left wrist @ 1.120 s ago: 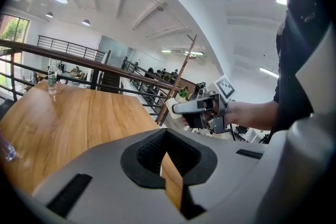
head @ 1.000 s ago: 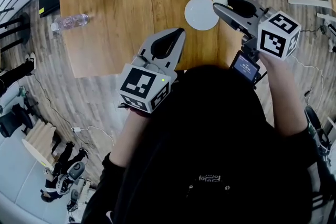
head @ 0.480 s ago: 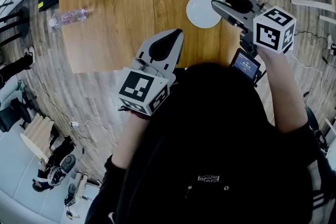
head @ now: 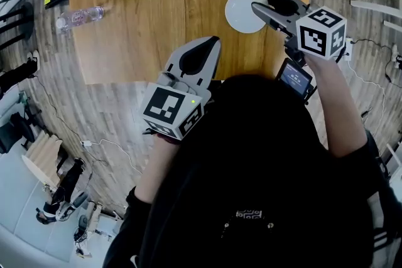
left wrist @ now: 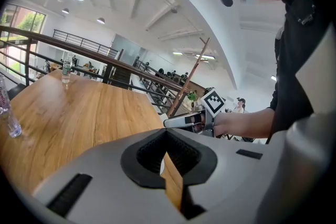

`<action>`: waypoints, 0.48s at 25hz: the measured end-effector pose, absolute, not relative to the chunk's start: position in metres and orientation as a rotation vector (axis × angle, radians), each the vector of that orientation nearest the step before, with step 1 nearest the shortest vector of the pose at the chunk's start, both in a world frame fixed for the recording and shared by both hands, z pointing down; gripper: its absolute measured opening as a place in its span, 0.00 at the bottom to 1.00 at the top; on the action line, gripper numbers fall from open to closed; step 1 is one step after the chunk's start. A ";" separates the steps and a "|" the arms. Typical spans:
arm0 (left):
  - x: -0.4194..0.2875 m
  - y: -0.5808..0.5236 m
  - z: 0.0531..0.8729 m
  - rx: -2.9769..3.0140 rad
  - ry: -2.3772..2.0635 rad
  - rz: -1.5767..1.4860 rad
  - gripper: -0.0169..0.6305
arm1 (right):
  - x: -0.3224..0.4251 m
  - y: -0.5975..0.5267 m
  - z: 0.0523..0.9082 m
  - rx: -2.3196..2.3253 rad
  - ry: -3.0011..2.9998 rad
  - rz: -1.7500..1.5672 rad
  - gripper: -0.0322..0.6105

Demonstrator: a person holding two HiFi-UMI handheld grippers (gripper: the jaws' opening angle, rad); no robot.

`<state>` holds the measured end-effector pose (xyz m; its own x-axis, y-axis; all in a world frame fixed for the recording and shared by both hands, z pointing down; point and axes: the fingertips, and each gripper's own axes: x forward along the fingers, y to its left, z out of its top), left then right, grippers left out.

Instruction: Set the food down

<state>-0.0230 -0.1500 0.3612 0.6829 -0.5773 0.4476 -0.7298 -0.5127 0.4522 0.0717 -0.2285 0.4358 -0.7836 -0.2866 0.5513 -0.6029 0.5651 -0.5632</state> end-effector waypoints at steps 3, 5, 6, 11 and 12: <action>-0.026 -0.149 0.362 2.258 -1.007 0.317 0.02 | 0.069 -0.228 0.445 0.707 -2.381 1.080 0.32; -0.027 -0.149 0.362 2.251 -1.006 0.318 0.02 | 0.068 -0.228 0.450 0.697 -2.368 1.081 0.32; -0.027 -0.149 0.363 2.248 -1.002 0.320 0.02 | 0.067 -0.229 0.454 0.693 -2.361 1.083 0.32; -0.030 -0.147 0.370 2.234 -0.998 0.331 0.02 | 0.060 -0.229 0.471 0.669 -2.335 1.101 0.32; -0.030 -0.146 0.371 2.231 -1.001 0.333 0.02 | 0.060 -0.228 0.475 0.665 -2.331 1.102 0.32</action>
